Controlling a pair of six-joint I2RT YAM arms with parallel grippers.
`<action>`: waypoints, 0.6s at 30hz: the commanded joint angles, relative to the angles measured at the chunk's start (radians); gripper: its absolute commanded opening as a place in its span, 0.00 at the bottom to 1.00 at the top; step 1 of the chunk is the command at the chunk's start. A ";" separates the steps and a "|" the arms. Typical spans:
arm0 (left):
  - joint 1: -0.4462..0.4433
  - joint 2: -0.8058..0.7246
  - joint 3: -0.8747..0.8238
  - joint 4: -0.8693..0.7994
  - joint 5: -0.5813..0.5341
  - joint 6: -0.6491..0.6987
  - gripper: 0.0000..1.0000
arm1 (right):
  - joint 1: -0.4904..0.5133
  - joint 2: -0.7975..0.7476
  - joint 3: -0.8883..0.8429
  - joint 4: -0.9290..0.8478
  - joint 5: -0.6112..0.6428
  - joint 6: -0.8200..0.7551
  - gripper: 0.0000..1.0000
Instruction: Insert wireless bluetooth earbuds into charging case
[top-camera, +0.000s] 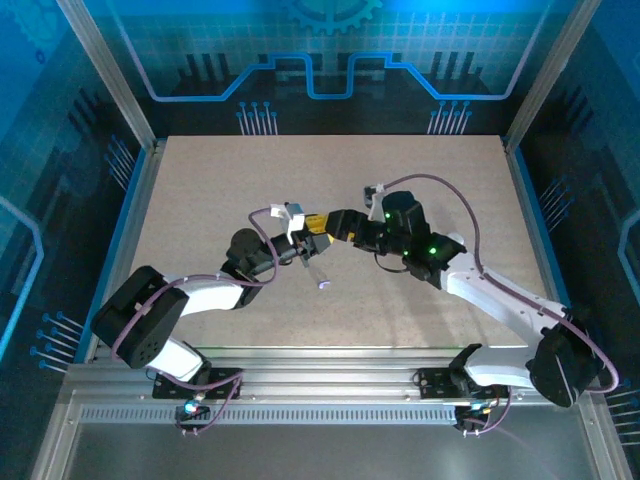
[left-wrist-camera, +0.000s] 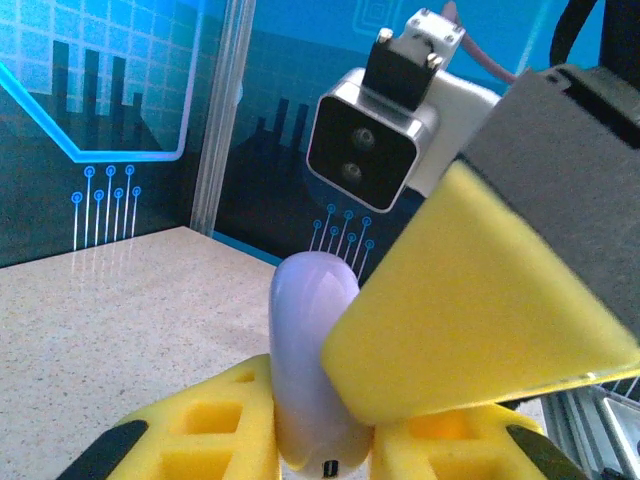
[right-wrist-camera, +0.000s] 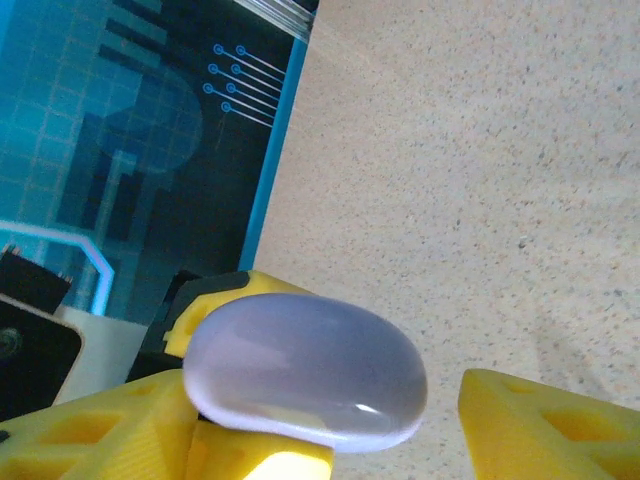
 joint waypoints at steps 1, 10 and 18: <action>0.000 -0.027 0.012 0.033 0.038 -0.031 0.14 | -0.015 -0.071 0.039 -0.077 0.015 -0.162 0.70; 0.001 -0.089 0.029 -0.022 0.148 -0.029 0.14 | -0.047 -0.296 -0.048 -0.025 0.004 -0.607 0.71; 0.000 -0.150 0.041 -0.032 0.247 -0.058 0.15 | -0.083 -0.463 -0.193 0.021 -0.145 -1.073 0.76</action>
